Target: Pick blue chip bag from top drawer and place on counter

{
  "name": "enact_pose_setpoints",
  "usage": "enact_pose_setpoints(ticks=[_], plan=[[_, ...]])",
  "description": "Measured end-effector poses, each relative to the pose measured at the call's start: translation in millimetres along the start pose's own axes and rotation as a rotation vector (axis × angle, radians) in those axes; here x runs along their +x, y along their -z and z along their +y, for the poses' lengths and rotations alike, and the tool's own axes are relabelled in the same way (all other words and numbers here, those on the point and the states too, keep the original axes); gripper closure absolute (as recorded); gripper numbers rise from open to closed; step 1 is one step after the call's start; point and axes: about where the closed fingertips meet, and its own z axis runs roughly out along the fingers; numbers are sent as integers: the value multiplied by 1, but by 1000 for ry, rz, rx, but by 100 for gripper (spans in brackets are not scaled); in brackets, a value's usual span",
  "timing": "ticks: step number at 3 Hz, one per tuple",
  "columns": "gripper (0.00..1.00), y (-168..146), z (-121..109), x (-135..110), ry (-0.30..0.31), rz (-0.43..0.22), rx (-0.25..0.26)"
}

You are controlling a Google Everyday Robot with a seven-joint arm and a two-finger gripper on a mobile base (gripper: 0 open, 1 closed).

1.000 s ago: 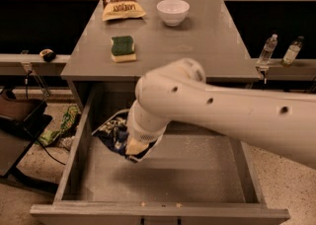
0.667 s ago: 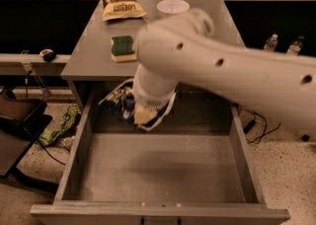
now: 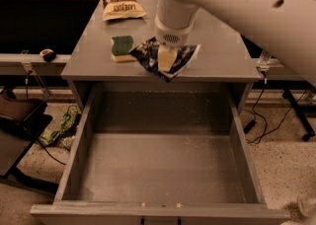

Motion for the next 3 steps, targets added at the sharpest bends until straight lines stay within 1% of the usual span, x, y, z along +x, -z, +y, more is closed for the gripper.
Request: enact_pose_setpoints(ticks=[1,2,3], plan=[[100,25,-65,13,-166,-9,96],[100,29,-114,24,-321,-24,210],[82,27,-116,25,-349,-26,216]])
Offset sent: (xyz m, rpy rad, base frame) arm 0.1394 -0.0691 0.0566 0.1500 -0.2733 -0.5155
